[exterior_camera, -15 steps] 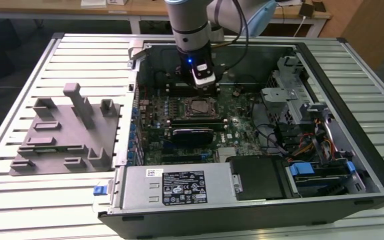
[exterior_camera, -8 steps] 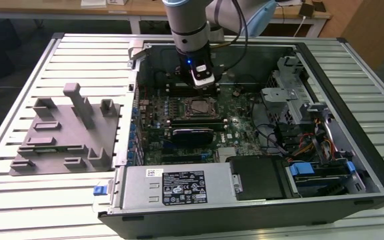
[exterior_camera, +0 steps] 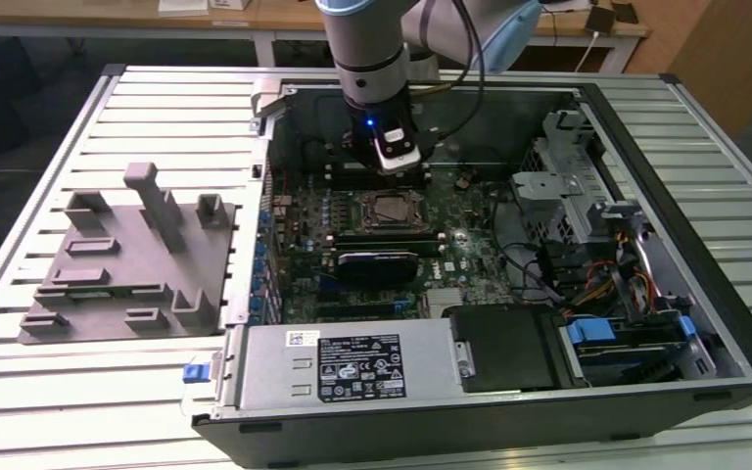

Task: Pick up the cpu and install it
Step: 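Install the first cpu locking lever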

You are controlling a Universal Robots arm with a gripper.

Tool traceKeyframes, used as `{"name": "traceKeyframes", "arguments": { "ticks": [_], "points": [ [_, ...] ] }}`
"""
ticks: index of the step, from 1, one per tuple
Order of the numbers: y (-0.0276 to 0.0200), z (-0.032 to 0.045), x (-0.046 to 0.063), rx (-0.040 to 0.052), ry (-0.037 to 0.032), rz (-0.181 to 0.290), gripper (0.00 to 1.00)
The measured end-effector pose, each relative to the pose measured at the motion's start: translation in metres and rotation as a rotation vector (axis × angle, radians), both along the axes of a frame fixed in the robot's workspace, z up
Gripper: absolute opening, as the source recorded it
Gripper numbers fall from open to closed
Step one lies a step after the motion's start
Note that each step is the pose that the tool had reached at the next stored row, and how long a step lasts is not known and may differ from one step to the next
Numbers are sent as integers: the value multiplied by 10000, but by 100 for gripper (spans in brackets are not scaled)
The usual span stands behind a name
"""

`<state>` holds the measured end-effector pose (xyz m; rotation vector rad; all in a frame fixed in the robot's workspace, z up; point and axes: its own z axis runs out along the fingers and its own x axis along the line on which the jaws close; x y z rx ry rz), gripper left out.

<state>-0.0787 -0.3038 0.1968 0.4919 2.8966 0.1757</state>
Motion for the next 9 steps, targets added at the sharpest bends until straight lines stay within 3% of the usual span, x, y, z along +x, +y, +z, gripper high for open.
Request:
{"name": "traceKeyframes", "arguments": {
  "ticks": [9],
  "points": [
    [0,-24,-1,-63,1,240,11]
  ]
}}
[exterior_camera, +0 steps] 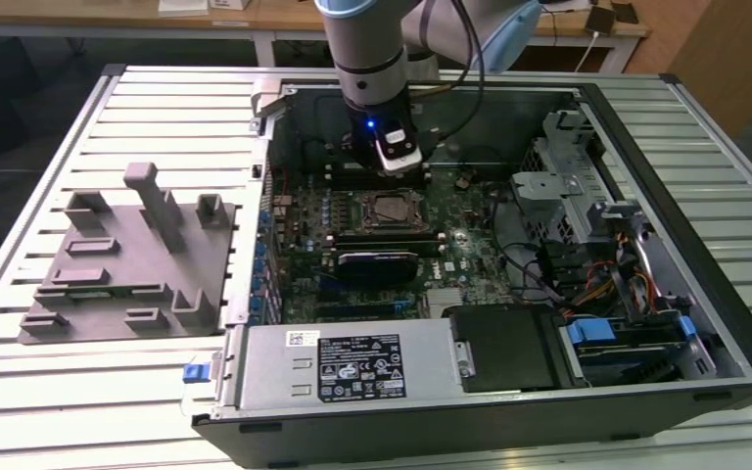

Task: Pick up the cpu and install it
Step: 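Install the first cpu locking lever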

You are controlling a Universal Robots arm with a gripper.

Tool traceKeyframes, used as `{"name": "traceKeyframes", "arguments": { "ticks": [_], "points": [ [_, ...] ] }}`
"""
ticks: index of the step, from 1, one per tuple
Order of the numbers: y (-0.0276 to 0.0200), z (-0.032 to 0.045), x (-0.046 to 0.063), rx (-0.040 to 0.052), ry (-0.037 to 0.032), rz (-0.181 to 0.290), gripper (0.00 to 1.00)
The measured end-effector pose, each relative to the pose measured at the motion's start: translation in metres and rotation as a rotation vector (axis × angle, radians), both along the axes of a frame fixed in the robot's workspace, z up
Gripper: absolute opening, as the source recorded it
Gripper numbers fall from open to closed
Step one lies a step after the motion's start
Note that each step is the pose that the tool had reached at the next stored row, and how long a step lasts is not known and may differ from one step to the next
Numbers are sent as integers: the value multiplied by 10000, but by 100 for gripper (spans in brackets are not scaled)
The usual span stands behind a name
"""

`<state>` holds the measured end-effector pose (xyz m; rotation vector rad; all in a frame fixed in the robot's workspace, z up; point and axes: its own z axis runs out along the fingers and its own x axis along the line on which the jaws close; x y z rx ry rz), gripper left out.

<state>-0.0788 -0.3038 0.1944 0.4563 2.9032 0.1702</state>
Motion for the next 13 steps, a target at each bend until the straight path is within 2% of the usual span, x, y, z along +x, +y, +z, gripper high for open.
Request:
{"name": "traceKeyframes", "arguments": {
  "ticks": [13],
  "points": [
    [-1,-20,-2,-117,0,431,11]
  ]
}}
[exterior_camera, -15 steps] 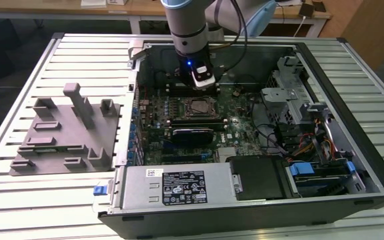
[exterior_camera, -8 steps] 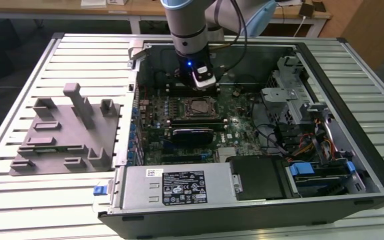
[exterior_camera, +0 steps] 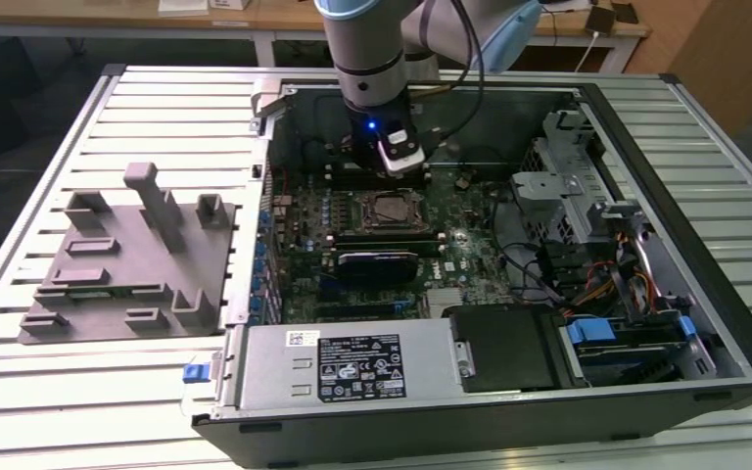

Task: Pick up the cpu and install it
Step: 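Install the first cpu locking lever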

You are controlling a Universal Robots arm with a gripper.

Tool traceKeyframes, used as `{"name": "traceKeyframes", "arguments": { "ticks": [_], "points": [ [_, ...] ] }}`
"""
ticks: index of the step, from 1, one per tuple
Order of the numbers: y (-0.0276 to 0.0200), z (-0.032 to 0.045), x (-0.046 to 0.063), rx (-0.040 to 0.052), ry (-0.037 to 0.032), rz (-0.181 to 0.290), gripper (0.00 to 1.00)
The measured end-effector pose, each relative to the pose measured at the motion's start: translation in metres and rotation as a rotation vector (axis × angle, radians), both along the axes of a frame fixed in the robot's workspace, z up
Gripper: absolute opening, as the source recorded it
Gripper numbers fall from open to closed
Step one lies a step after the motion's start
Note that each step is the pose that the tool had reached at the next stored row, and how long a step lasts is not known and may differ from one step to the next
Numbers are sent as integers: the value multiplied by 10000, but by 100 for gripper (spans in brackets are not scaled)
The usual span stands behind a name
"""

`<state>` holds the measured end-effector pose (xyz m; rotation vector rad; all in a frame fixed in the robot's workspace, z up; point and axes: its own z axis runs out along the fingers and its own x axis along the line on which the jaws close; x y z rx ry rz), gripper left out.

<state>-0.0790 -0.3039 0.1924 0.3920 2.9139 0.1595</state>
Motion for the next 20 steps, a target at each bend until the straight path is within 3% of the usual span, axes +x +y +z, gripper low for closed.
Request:
{"name": "traceKeyframes", "arguments": {
  "ticks": [20],
  "points": [
    [1,130,1,17,-14,67,11]
  ]
}}
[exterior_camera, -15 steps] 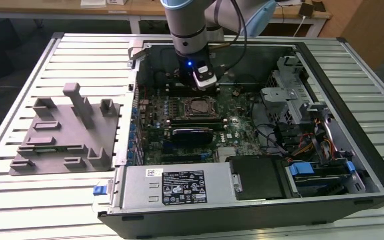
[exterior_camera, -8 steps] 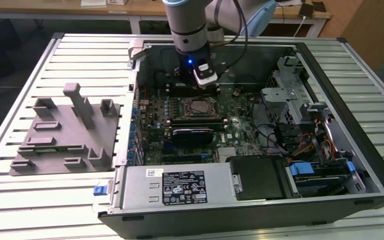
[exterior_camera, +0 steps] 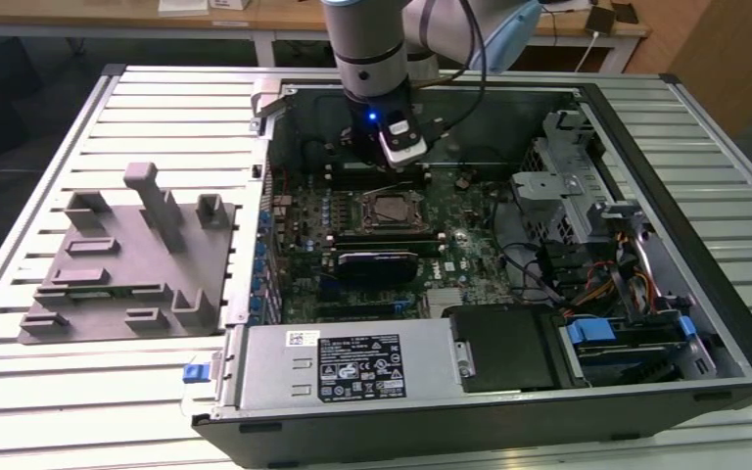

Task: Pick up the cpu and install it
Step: 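Install the first cpu locking lever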

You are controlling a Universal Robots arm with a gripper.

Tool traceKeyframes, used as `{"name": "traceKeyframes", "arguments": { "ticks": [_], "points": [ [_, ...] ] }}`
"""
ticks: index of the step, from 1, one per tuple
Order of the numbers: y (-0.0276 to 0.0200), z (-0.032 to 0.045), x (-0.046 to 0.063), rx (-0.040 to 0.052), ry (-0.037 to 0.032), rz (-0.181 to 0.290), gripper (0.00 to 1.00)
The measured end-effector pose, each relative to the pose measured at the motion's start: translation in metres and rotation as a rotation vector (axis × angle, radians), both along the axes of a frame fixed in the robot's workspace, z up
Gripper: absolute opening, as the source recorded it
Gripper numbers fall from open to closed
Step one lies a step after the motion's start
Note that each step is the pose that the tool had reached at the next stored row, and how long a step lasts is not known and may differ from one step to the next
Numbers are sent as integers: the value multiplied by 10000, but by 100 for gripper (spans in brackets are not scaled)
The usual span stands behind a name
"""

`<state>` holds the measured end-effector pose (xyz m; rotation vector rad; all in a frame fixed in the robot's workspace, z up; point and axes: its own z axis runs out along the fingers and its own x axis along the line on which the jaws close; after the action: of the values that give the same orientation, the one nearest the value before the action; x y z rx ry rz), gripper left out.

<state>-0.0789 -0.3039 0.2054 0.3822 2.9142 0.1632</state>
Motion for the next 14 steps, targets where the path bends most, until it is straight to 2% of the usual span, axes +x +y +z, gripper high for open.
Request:
{"name": "traceKeyframes", "arguments": {
  "ticks": [2,7,9,14],
  "points": [
    [0,0,-1,-2,-46,-76,11],
    [-1,-6,-1,-3,-110,-486,11],
    [-1,-15,-6,-5,-183,-566,11],
    [1,-35,-28,4,-417,-643,11]
  ]
}}
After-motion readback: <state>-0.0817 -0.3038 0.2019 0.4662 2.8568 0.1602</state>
